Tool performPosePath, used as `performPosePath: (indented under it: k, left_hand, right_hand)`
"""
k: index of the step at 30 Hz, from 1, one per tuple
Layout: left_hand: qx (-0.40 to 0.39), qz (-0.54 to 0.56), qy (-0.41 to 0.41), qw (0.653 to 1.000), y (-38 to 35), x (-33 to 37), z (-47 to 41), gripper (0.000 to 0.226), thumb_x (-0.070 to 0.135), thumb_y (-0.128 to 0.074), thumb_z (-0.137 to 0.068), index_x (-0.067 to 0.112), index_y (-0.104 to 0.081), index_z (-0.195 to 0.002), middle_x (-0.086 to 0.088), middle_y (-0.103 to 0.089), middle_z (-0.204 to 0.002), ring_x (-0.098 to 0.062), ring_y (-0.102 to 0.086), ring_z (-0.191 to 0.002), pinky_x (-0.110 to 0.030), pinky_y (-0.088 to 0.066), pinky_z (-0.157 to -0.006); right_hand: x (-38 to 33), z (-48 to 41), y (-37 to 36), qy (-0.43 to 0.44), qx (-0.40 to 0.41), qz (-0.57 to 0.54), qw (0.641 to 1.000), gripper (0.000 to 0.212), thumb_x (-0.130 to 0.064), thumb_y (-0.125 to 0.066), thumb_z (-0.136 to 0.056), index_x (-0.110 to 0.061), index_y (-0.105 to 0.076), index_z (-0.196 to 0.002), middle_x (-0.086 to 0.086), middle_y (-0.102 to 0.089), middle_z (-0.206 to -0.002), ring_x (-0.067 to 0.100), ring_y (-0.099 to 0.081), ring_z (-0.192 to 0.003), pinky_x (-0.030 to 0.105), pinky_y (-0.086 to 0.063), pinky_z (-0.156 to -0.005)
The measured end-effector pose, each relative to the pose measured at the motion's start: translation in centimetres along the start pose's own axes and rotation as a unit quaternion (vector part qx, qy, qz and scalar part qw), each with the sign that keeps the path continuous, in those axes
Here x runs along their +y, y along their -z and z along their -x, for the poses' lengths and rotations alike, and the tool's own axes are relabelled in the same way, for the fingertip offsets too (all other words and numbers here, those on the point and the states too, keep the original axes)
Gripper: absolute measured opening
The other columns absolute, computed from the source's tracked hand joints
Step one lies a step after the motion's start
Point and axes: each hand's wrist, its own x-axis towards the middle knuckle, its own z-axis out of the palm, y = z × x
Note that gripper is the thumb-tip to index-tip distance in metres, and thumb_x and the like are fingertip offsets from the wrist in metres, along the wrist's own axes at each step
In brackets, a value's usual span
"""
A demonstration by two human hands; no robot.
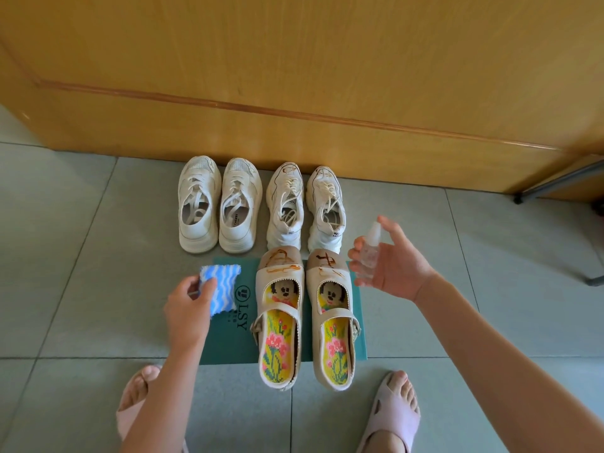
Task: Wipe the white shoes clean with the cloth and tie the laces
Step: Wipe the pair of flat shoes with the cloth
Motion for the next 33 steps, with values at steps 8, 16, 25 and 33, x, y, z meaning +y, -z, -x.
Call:
performPosePath:
  k: [8, 16, 25, 33]
  left_hand:
    - [0.001, -0.004, 0.003, 1.000, -0.1, 0.2, 0.2, 0.024, 0.024, -0.061, -0.089, 0.003, -0.062, -0.101, -0.008, -0.063, -0.090, -0.021, -0.055, -0.080, -0.029, -0.035, -0.061]
    - [-0.004, -0.002, 0.005, 1.000, 0.1, -0.4, -0.1, 0.024, 0.025, -0.061, -0.088, 0.003, -0.062, -0.097, -0.010, -0.064, -0.086, -0.020, -0.054, -0.074, -0.028, -0.036, -0.057]
    - [0.000, 0.002, 0.010, 1.000, 0.0, -0.4, -0.1, 0.020, 0.025, -0.061, -0.088, 0.006, -0.063, -0.096, -0.007, -0.064, -0.086, -0.023, -0.058, -0.079, -0.030, -0.038, -0.064]
    - [0.009, 0.008, 0.013, 1.000, 0.2, -0.2, 0.3, 0.018, 0.022, -0.061, -0.088, 0.006, -0.063, -0.097, -0.006, -0.062, -0.087, -0.021, -0.055, -0.080, -0.028, -0.036, -0.068]
  right_hand:
    - [0.4, -2.1, -1.1, -0.100, 0.253, 0.372, 0.887, 0.056, -0.066, -0.042, -0.086, -0.013, -0.060, -0.076, 0.002, -0.055, -0.070, 0.015, -0.047, -0.062, 0.022, -0.039, -0.057]
    - [1.3, -5.7, -1.3, -0.097, 0.292, 0.498, 0.811, 0.054, -0.064, -0.046, -0.085, -0.015, -0.053, -0.062, -0.001, -0.049, -0.058, 0.011, -0.040, -0.051, 0.021, -0.038, -0.059]
    - [1.9, -5.7, -1.1, 0.013, 0.326, 0.496, 0.804, 0.059, -0.063, -0.047, -0.083, -0.007, -0.061, -0.088, 0.006, -0.060, -0.083, 0.019, -0.055, -0.084, 0.039, -0.047, -0.084]
    - [2.9, -5.9, -0.9, 0.070, 0.386, 0.372, 0.842, 0.062, -0.062, -0.049, -0.084, -0.004, -0.068, -0.092, 0.009, -0.065, -0.090, 0.024, -0.056, -0.092, 0.052, -0.039, -0.101]
